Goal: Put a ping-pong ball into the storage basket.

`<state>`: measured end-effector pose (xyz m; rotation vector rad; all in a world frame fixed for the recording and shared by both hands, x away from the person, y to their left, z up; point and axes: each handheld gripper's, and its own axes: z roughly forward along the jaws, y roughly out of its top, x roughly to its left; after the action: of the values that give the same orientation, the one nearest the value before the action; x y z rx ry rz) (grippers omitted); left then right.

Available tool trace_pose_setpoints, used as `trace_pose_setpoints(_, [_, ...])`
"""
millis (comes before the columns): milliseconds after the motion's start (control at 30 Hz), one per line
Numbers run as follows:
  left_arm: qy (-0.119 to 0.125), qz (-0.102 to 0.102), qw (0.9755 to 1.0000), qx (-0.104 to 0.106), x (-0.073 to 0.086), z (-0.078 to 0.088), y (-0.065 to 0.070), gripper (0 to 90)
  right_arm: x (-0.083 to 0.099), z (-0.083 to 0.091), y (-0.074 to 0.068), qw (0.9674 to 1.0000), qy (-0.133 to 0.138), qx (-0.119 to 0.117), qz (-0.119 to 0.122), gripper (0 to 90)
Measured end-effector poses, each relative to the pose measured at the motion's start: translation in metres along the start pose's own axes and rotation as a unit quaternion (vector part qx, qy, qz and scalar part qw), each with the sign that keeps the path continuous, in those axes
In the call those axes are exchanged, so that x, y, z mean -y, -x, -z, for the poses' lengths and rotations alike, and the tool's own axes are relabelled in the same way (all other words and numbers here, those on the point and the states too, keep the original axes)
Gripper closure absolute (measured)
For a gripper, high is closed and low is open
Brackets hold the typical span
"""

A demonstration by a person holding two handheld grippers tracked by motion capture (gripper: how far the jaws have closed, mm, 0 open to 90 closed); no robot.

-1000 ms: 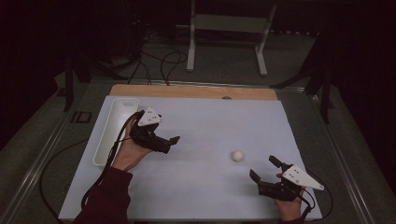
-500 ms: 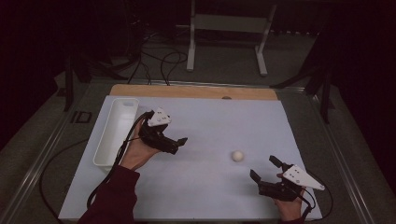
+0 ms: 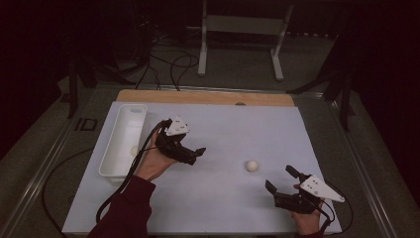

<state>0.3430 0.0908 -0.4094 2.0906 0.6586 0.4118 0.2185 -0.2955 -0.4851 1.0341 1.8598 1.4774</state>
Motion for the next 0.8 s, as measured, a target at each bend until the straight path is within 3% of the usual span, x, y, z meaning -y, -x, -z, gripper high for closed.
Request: trace_pose_setpoints(800, [0.006,-0.004,0.9998,0.019,-0.009,-0.026,0.014,0.0,0.000,-0.001,-0.001,1.0000,0.000,-0.002,0.000,7.4])
